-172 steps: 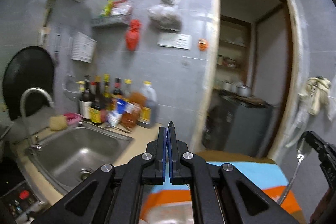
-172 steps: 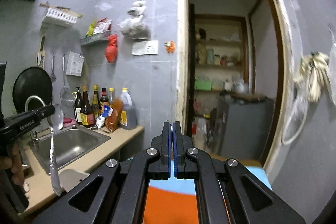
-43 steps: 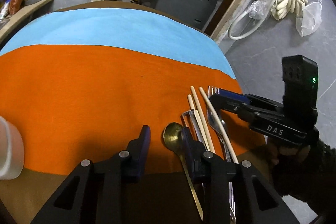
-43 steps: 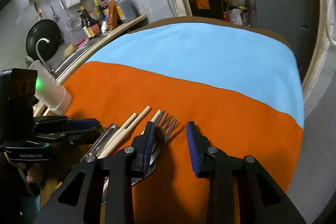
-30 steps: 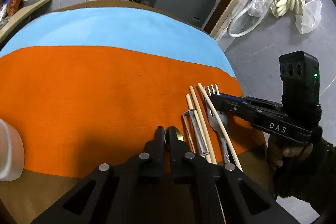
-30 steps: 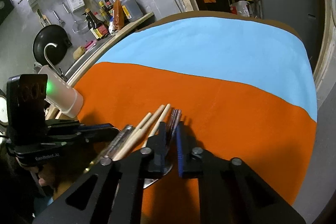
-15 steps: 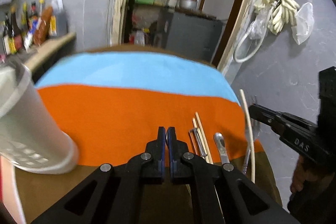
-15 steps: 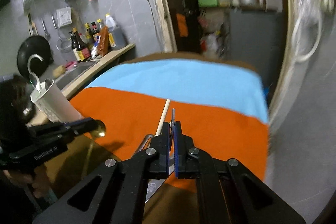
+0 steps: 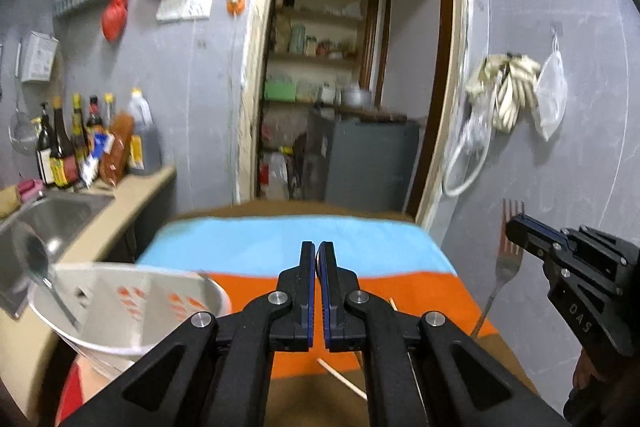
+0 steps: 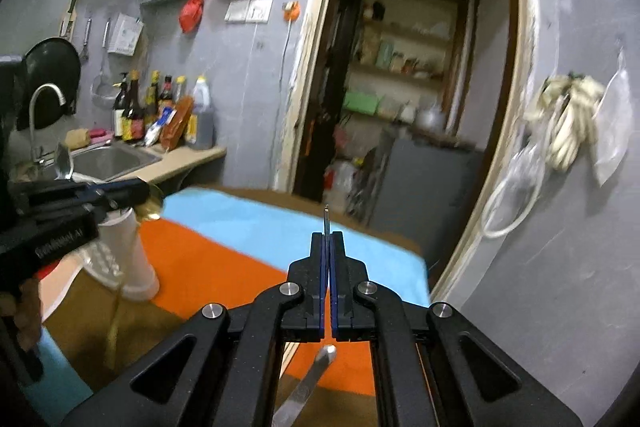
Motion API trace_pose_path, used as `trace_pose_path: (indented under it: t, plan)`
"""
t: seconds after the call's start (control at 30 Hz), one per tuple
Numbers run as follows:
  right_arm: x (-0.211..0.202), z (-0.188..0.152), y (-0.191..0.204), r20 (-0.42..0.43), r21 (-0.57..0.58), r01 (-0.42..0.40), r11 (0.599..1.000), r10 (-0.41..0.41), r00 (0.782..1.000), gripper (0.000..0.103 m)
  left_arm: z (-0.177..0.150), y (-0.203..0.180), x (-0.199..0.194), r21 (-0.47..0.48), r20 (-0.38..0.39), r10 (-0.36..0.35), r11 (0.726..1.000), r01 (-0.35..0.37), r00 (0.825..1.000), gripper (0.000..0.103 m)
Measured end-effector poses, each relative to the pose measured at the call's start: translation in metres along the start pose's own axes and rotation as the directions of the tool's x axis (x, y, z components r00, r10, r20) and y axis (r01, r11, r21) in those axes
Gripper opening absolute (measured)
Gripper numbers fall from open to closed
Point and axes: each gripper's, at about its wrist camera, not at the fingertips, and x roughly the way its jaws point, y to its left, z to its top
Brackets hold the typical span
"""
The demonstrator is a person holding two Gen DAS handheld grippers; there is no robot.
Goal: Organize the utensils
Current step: 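Carry both utensils to the white holder and open both tools inside it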
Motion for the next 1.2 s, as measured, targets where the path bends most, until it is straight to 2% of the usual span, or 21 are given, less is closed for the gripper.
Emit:
trace_pose_path:
  t: [0.13,0.3,0.47,0.7,0.87,1.03,1.2]
  plan:
    - [-0.022,0.027,0.015,0.065,-0.004,0.058,0.998,-0.058,0.996,0.002,0.020,0.026,-0.022,-0.011,0.069,0.009,1.000,-0.008,0.998,0.003]
    - [-0.038,0.059,0.043,0.141,-0.004,0.049,0.999,-0.048,0.989,0.002,0.044,0.073,-0.047,-0.055,0.158,0.076,0.996,-0.068,0.984,0.003]
    - [-0.036,0.086,0.077,0.216,0.008,0.002,1.000,-0.004,0.976,0.002,0.060,0.125,-0.056,-0.106,0.209,0.185,0.981,-0.165,0.960,0.003]
    - [-0.023,0.107,0.125,0.308,0.015,-0.061,0.998,0.054,0.950,0.002,0.061,0.185,-0.052,-0.179,0.241,0.332,0.939,-0.295,0.912,0.003]
    - [-0.006,0.109,0.158,0.314,-0.033,-0.103,0.994,0.108,0.943,0.002,0.053,0.204,-0.043,-0.194,0.246,0.379,0.921,-0.337,0.892,0.003]
    - [0.014,0.099,0.180,0.276,-0.068,-0.133,0.989,0.147,0.950,0.002,0.041,0.205,-0.030,-0.147,0.251,0.393,0.919,-0.366,0.885,0.003]
    - [0.033,0.085,0.188,0.237,-0.083,-0.151,0.985,0.167,0.957,0.002,0.028,0.194,-0.020,-0.082,0.293,0.404,0.914,-0.398,0.867,0.003]
